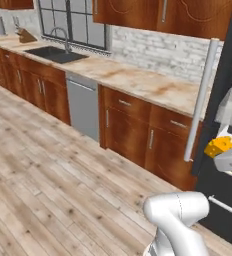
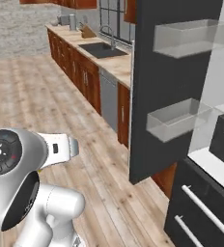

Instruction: Pick the cheese from the fridge and the cheese grater from the cabinet and place them next to the salad bowl.

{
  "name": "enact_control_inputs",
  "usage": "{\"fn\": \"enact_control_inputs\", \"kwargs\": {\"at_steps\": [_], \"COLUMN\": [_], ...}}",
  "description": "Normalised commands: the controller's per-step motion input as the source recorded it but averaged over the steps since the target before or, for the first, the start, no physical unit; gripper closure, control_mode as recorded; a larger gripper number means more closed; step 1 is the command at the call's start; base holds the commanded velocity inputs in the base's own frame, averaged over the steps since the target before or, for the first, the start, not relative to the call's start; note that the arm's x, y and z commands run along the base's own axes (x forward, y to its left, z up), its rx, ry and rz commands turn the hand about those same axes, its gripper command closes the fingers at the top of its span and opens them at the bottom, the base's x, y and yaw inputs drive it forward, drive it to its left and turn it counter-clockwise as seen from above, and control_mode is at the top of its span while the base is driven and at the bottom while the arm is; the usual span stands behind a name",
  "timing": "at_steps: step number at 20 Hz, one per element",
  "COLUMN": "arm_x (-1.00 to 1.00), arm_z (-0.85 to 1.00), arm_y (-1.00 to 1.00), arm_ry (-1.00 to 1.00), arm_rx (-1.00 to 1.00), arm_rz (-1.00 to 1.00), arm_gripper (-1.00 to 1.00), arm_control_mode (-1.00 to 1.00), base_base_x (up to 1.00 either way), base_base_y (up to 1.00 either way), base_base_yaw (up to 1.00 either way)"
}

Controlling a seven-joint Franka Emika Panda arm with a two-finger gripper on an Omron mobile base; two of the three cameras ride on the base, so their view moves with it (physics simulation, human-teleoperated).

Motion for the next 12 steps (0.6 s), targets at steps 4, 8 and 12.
{"fn": "enact_control_inputs", "kwargs": {"at_steps": [4,8,12], "arm_x": [0.0,0.0,0.0], "arm_z": [0.0,0.0,0.0], "arm_y": [0.0,0.0,0.0], "arm_ry": [0.0,0.0,0.0], "arm_rx": [0.0,0.0,0.0], "arm_rz": [0.0,0.0,0.0], "arm_gripper": [1.0,1.0,1.0], "arm_control_mode": [1.0,1.0,1.0], "base_base_x": [0.37,0.47,0.37], "base_base_y": [0.0,0.0,0.04], "base_base_yaw": [0.53,0.52,0.5]}}
